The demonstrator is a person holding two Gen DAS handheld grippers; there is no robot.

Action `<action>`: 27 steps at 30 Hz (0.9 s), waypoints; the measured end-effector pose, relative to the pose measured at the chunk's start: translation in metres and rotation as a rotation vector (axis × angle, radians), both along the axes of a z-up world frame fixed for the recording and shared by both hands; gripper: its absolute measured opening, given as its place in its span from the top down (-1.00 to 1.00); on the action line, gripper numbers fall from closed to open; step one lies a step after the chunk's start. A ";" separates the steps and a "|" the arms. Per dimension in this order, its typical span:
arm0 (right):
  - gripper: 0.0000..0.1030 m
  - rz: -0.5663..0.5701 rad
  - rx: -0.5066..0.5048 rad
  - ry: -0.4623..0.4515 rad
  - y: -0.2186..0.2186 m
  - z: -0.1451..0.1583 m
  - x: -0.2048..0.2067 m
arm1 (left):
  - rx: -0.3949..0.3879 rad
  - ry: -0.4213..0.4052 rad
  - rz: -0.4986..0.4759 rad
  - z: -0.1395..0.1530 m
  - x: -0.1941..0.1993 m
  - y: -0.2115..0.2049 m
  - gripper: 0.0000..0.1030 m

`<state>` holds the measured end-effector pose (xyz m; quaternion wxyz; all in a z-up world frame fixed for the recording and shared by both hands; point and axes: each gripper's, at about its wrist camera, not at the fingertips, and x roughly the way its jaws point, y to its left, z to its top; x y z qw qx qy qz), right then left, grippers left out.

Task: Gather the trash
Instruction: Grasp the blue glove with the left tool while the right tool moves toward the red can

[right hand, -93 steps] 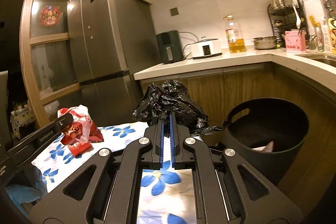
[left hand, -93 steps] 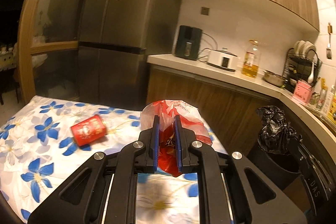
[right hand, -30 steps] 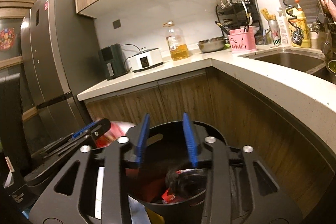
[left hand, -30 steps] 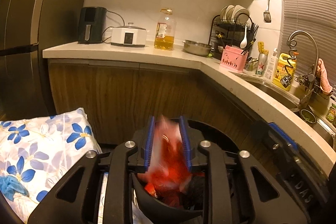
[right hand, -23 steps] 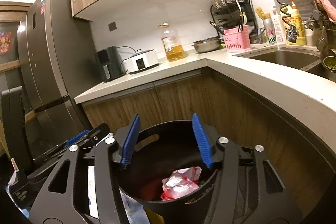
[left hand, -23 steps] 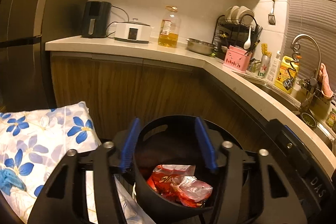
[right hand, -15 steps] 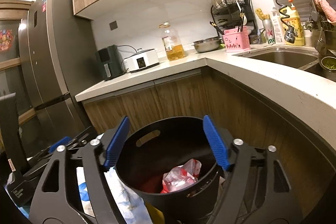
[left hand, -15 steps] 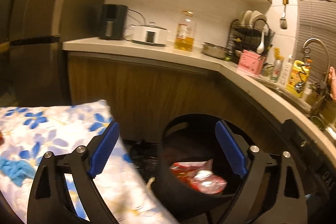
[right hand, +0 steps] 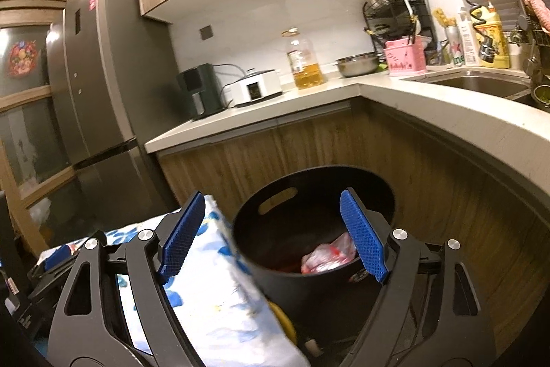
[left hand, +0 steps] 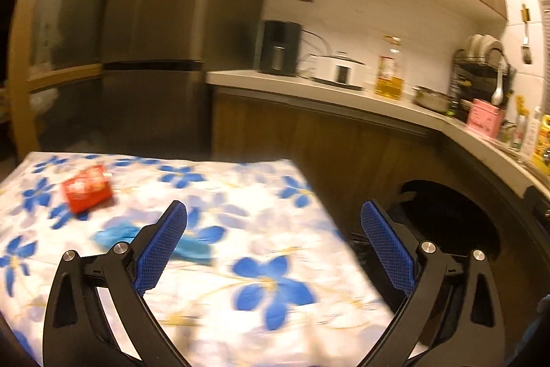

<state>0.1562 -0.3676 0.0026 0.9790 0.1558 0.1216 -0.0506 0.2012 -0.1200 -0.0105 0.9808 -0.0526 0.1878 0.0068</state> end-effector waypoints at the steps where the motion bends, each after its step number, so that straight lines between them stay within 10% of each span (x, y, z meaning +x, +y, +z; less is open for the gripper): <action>1: -0.55 0.008 0.000 0.000 0.006 -0.001 -0.001 | 0.003 0.001 0.021 -0.002 -0.002 0.009 -0.88; 17: -0.55 0.102 -0.011 0.001 0.093 -0.010 0.017 | 0.049 0.078 0.237 -0.041 0.007 0.121 -0.88; 27: -0.55 0.149 -0.034 -0.004 0.136 -0.012 0.040 | 0.022 0.178 0.210 -0.063 0.043 0.131 -0.88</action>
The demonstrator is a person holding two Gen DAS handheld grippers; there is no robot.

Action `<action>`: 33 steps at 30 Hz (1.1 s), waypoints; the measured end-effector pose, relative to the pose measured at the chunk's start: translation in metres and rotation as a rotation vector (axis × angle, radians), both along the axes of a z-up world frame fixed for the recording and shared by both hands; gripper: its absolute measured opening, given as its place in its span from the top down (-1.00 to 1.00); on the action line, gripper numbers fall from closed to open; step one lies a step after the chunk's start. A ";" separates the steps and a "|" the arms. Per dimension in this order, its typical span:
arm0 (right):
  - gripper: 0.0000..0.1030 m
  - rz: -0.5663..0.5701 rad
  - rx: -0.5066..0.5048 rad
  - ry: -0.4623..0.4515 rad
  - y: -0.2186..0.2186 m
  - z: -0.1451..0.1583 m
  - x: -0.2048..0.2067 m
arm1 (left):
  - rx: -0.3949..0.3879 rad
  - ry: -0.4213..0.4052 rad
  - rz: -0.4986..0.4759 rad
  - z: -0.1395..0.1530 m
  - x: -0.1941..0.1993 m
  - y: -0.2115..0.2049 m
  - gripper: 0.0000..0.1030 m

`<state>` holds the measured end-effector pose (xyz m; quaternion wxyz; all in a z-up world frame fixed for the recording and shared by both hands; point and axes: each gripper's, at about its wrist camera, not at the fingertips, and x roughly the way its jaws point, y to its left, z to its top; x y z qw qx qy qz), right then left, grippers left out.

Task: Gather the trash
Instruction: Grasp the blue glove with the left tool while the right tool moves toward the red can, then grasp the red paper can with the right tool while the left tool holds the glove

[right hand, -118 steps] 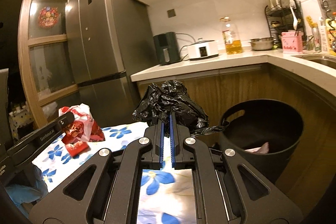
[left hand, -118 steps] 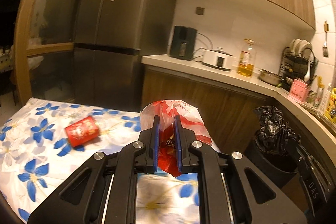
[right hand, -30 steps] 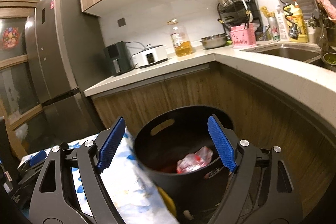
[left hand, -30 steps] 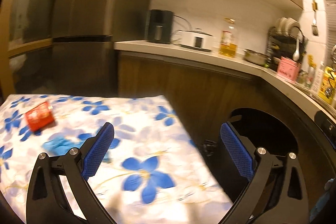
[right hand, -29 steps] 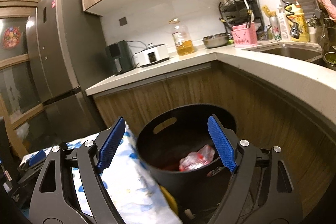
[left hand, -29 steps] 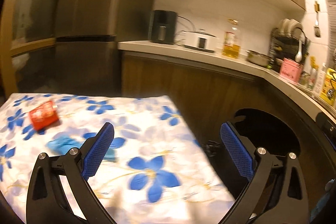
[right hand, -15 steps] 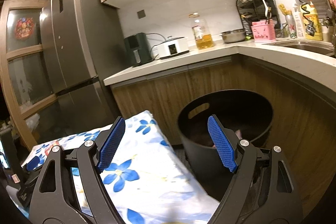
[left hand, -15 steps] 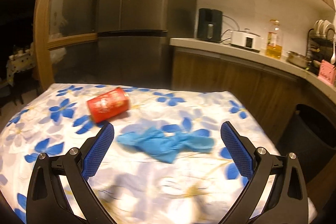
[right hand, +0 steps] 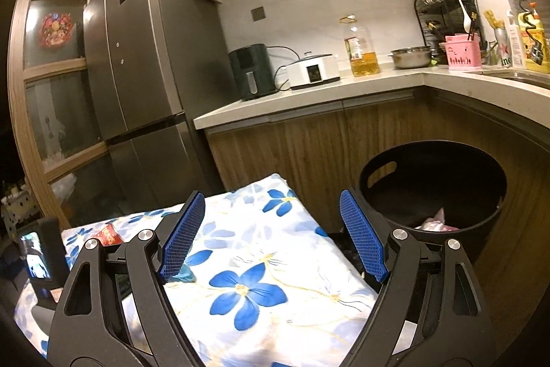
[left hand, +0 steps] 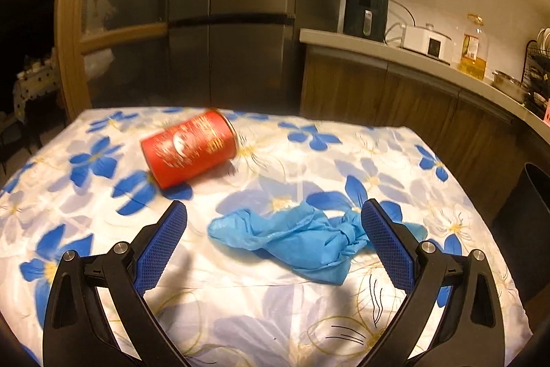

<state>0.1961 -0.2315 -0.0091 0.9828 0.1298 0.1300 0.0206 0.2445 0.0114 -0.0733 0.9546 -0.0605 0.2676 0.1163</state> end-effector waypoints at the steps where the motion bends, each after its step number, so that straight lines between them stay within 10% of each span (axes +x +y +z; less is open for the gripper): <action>1: -0.55 0.003 0.000 0.001 0.002 0.000 0.002 | -0.004 0.011 -0.011 -0.003 0.002 -0.001 -0.83; 17: -0.55 0.025 -0.016 0.017 0.022 -0.004 0.013 | -0.077 0.126 -0.119 -0.027 0.016 -0.005 0.78; 33: -0.55 0.106 -0.024 0.055 0.071 -0.010 0.020 | -0.147 -0.002 0.000 0.006 -0.052 0.055 0.93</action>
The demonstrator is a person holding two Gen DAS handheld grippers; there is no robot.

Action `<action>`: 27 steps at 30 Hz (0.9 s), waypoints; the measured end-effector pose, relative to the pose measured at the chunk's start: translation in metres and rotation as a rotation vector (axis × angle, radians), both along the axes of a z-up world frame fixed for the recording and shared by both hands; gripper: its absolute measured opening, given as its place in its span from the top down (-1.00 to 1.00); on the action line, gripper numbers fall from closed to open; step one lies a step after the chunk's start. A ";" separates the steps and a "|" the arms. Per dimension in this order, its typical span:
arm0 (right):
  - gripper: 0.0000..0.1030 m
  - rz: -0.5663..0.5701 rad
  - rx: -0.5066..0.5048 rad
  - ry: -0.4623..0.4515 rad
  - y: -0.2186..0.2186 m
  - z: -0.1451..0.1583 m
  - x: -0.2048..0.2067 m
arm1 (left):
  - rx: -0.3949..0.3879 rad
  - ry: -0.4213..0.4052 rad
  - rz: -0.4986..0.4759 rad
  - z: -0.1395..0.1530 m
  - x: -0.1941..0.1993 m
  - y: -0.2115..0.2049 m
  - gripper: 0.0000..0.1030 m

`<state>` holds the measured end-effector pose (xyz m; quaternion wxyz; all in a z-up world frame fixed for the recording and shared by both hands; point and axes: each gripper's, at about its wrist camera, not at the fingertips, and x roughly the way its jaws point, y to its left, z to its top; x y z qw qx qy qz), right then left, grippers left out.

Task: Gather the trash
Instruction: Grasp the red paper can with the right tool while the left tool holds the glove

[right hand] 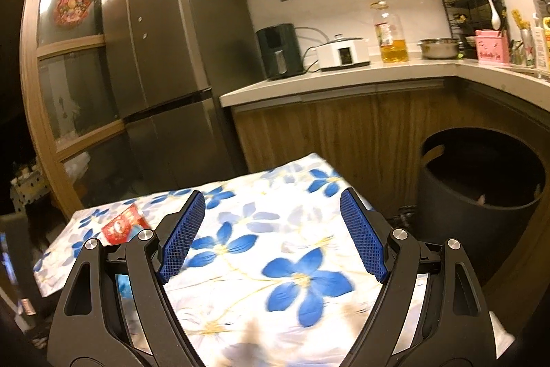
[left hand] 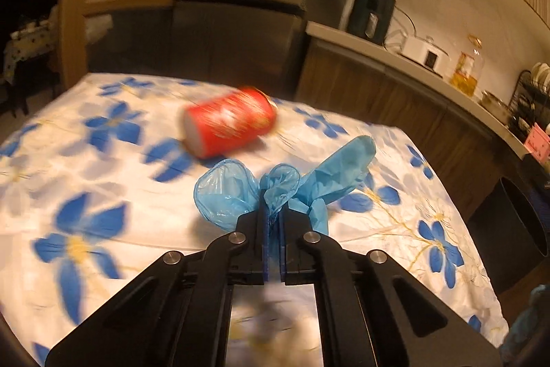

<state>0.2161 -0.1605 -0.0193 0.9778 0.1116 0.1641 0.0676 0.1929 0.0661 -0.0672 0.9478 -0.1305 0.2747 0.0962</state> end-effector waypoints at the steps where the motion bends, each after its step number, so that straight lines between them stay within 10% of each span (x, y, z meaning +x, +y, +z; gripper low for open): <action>1: -0.55 0.013 0.001 0.006 0.008 -0.001 0.001 | 0.008 -0.008 0.014 0.003 -0.005 0.005 0.93; 14: -0.55 0.200 0.014 0.092 0.141 -0.018 0.032 | 0.006 -0.065 0.273 0.019 -0.057 0.118 0.93; 27: -0.55 0.195 0.140 0.247 0.224 -0.045 0.084 | -0.032 -0.103 0.323 0.023 -0.072 0.165 0.93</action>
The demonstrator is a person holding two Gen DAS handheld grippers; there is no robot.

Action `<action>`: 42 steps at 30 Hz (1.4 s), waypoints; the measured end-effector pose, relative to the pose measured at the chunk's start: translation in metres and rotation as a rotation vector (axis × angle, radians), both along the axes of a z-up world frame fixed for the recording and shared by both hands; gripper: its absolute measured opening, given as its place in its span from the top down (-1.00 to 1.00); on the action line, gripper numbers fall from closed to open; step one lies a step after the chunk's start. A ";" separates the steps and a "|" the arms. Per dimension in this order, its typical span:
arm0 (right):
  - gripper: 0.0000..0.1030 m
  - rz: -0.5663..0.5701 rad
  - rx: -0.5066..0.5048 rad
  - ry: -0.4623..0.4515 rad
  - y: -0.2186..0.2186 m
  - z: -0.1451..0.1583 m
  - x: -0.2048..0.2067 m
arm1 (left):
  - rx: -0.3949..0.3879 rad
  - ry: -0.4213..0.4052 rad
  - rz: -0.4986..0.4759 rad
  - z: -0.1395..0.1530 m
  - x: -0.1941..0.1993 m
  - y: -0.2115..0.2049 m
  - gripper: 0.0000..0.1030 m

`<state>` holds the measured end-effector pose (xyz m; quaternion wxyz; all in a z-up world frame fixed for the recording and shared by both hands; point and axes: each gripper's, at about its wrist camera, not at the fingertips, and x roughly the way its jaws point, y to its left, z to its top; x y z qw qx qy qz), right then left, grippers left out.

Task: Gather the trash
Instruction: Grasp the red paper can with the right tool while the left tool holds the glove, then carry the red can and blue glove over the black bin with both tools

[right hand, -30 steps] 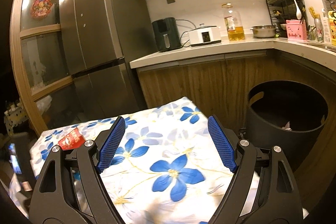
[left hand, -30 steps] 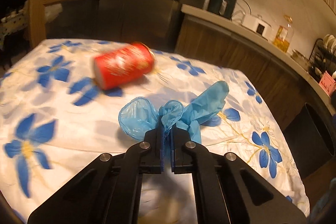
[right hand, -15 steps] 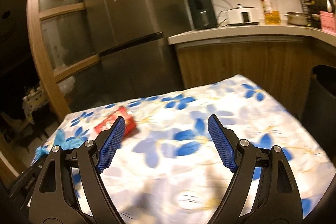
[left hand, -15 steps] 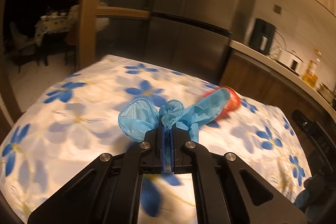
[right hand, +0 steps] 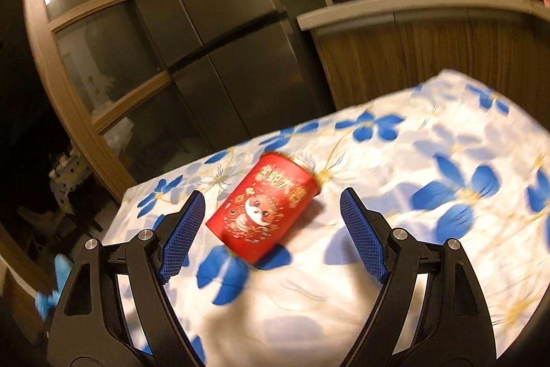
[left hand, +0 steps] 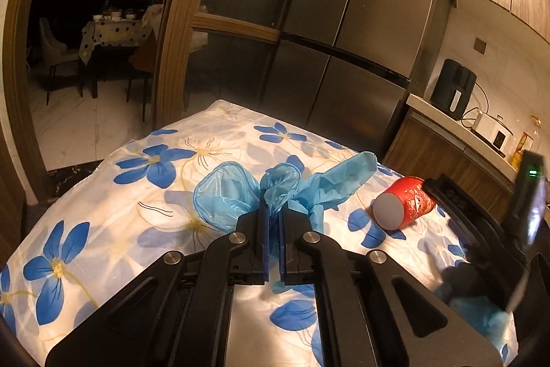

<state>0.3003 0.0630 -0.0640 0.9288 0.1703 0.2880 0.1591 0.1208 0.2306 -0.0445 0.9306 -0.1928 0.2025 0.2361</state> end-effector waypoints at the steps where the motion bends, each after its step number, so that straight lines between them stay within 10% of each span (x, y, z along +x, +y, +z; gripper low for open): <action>1: -0.55 -0.009 0.011 0.023 0.004 -0.003 0.005 | -0.003 -0.004 -0.001 0.000 -0.001 0.001 0.93; 20: -0.08 -0.070 0.024 0.117 0.026 -0.017 0.033 | -0.043 -0.015 -0.033 -0.005 0.002 0.012 0.93; 42: 0.29 -0.052 0.035 0.059 -0.068 0.004 -0.012 | 0.029 -0.016 -0.079 0.018 0.002 -0.046 0.94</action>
